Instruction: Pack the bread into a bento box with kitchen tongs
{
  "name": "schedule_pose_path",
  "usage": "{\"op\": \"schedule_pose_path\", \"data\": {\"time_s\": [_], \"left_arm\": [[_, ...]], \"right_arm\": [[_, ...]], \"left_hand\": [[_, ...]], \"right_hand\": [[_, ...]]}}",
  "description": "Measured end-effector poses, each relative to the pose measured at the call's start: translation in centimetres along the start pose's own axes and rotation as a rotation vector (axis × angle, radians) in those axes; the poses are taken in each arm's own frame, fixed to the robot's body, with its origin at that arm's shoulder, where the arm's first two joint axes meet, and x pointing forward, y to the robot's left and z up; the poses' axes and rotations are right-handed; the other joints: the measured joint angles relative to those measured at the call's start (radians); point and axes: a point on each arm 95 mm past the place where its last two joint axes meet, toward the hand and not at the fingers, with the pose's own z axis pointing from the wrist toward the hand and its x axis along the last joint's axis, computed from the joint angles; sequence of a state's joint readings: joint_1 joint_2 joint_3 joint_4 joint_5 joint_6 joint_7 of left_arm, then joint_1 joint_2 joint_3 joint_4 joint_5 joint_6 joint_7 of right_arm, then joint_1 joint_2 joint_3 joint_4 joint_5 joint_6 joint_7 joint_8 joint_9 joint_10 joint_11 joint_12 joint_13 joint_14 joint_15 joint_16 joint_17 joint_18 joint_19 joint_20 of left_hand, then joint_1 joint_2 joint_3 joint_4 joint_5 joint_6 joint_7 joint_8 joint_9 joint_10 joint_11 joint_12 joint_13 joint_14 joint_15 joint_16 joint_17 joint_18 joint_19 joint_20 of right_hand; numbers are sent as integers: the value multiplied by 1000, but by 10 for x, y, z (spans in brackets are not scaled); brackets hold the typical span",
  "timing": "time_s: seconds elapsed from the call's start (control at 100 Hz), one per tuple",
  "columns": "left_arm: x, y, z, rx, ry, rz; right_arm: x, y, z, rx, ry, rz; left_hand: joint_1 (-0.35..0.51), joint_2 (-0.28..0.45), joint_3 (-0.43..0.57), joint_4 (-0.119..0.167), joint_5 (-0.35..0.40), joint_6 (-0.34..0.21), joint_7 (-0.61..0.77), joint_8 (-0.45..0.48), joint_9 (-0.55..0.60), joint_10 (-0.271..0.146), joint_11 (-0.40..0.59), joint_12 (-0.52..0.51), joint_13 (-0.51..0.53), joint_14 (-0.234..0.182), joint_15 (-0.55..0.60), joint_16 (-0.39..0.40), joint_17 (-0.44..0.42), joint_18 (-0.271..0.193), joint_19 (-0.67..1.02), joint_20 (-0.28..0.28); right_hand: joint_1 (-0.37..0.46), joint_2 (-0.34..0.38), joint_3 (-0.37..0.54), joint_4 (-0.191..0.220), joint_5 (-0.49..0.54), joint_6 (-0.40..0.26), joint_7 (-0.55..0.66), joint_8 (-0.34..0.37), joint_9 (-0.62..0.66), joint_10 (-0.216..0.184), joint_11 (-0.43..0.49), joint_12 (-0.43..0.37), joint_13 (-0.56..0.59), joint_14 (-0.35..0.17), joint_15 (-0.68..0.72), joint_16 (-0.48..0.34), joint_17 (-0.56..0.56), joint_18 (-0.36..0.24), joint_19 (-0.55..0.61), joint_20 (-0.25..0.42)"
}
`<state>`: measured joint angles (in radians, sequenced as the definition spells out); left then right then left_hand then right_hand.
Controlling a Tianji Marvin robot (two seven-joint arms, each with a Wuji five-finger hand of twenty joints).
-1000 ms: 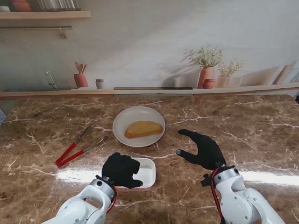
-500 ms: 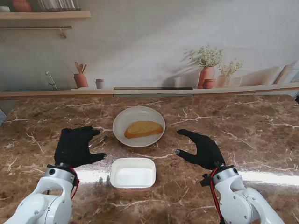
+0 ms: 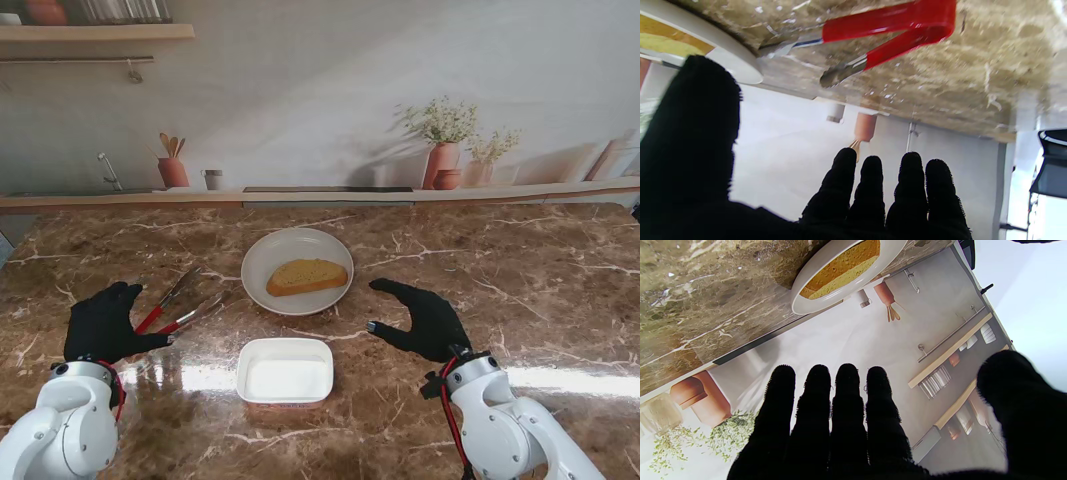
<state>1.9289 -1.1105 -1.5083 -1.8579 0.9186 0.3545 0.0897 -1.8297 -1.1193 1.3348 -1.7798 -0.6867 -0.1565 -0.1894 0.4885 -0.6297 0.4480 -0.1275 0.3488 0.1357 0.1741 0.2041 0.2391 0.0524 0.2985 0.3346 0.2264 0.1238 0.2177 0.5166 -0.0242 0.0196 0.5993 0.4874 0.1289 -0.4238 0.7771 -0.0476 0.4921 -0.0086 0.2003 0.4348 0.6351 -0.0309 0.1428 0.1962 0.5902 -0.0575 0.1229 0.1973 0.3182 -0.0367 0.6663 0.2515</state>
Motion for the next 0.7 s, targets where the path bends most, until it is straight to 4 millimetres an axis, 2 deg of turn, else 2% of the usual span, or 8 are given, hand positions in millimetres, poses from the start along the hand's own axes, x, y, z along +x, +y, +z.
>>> {"op": "schedule_pose_path", "data": {"time_s": [0.21, 0.51, 0.7], "left_arm": [[-12, 14, 29, -103, -71, 2], [-4, 11, 62, -200, -92, 36], [-9, 18, 83, -225, -131, 33]], "right_arm": [[0, -2, 3, 12, 3, -2], [0, -2, 4, 17, -2, -4], [-3, -5, 4, 22, -10, -3]], "left_hand": [[0, 0, 0, 0, -34, 8, 11, 40, -18, 1, -26, 12, -22, 0, -11, 0, 0, 0, -25, 0], [0, -1, 1, 0, -45, 11, 11, 65, -18, 2, -37, 28, -22, 0, -11, 0, -1, 0, -27, 17], [-2, -13, 3, 0, -45, 13, 12, 90, -18, 3, -37, 45, -22, 0, -11, 13, -2, -1, -38, 42]], "right_hand": [[0, 0, 0, 0, 0, 0, 0, 0, 0, 0, 0, 0, 0, 0, 0, 0, 0, 0, 0, 0], [0, 0, 0, 0, 0, 0, 0, 0, 0, 0, 0, 0, 0, 0, 0, 0, 0, 0, 0, 0], [0, 0, 0, 0, 0, 0, 0, 0, 0, 0, 0, 0, 0, 0, 0, 0, 0, 0, 0, 0]]}}
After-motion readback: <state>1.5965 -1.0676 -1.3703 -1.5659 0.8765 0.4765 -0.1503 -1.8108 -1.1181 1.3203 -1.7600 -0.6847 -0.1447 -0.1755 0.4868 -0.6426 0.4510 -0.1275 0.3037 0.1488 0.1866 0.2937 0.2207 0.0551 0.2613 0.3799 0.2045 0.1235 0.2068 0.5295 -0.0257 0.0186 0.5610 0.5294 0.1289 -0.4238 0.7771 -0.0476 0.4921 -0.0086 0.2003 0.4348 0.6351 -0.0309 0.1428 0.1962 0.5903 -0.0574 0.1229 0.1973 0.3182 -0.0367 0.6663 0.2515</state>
